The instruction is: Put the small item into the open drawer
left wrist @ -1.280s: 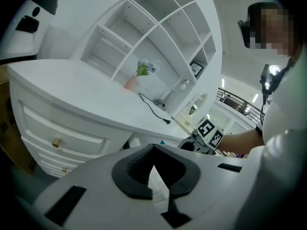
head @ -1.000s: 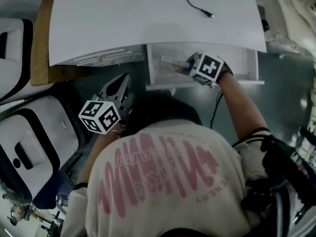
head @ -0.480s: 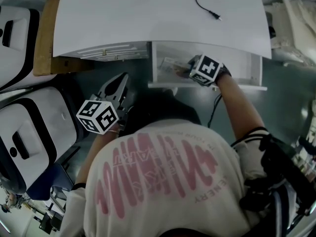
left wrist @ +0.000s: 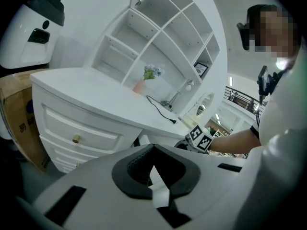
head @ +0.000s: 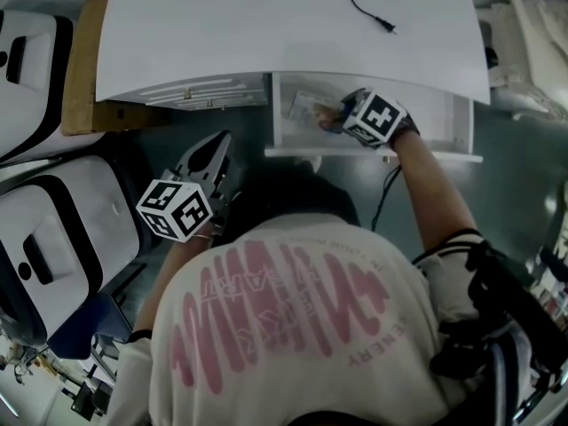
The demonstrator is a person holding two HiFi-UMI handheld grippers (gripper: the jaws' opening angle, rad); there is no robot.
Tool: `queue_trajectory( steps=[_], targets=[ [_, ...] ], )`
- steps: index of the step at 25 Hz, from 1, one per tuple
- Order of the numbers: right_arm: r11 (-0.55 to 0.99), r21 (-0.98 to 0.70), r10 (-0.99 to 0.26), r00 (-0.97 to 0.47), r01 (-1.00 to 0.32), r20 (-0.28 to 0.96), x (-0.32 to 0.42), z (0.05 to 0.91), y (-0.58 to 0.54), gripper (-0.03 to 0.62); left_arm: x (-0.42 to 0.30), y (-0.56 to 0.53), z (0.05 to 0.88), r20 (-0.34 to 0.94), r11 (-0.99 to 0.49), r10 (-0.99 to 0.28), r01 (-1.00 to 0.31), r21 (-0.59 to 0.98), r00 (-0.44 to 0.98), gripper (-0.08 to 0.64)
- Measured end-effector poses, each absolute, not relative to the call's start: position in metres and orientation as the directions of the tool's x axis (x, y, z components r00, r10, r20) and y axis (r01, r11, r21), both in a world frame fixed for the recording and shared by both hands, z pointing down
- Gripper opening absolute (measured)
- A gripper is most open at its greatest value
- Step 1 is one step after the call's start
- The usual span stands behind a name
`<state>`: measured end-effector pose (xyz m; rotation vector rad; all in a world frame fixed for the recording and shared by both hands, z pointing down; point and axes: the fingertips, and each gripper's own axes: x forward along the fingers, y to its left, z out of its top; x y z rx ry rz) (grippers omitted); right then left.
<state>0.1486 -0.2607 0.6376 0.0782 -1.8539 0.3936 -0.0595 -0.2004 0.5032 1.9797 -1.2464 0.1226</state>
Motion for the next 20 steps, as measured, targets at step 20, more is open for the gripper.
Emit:
queue_trajectory(
  steps=[20],
  targets=[
    [0.928,-0.176,0.054,-0.350,-0.327,0.935,0.149,0.646,-0.294,0.278,-0.060,-0.227,0.497,0.441,-0.230,-0.744,-0.813,0.535,0.501,0.029]
  ],
)
